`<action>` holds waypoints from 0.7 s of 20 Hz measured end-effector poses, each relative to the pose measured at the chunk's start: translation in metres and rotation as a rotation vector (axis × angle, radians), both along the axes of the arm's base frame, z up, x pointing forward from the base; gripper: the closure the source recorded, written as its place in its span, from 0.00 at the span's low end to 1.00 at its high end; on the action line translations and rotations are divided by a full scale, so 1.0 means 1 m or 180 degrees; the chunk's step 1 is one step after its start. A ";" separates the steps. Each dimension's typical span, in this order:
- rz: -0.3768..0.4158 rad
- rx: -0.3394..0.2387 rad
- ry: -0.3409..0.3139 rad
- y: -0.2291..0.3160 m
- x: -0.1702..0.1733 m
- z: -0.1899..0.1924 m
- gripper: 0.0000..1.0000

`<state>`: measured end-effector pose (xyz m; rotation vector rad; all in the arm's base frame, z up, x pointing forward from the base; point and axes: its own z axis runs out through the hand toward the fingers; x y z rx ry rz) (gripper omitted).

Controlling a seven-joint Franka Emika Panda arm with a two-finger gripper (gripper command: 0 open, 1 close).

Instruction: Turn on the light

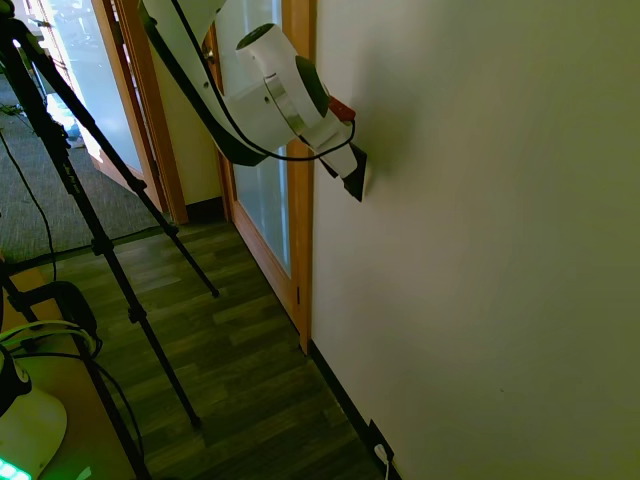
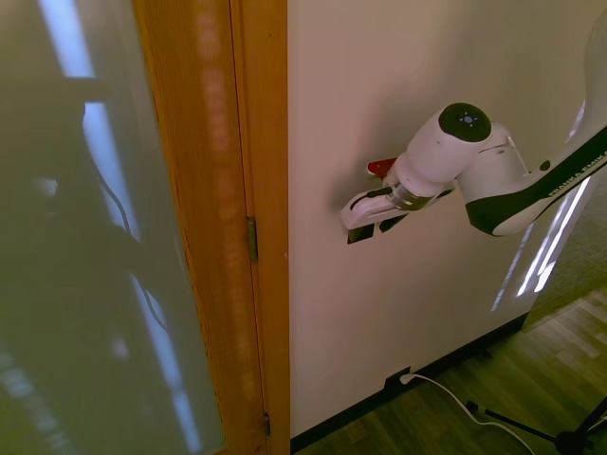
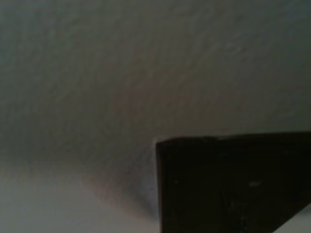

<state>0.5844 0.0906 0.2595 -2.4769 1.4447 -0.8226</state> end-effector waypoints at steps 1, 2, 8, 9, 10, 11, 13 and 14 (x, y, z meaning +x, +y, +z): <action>0.0000 0.0003 0.0001 0.001 0.000 0.000 1.00; -0.0002 0.0006 0.0001 0.001 0.000 0.000 1.00; -0.0050 0.0028 -0.0007 -0.003 0.002 0.002 1.00; -0.0059 0.0031 -0.0011 -0.004 0.003 0.002 1.00; -0.0067 0.0034 -0.0017 -0.006 0.004 0.003 1.00; -0.0072 0.0035 -0.0026 -0.007 0.005 0.005 1.00; -0.0073 0.0036 -0.0038 -0.007 0.007 0.007 1.00; -0.0071 0.0039 -0.0039 -0.007 0.007 0.007 1.00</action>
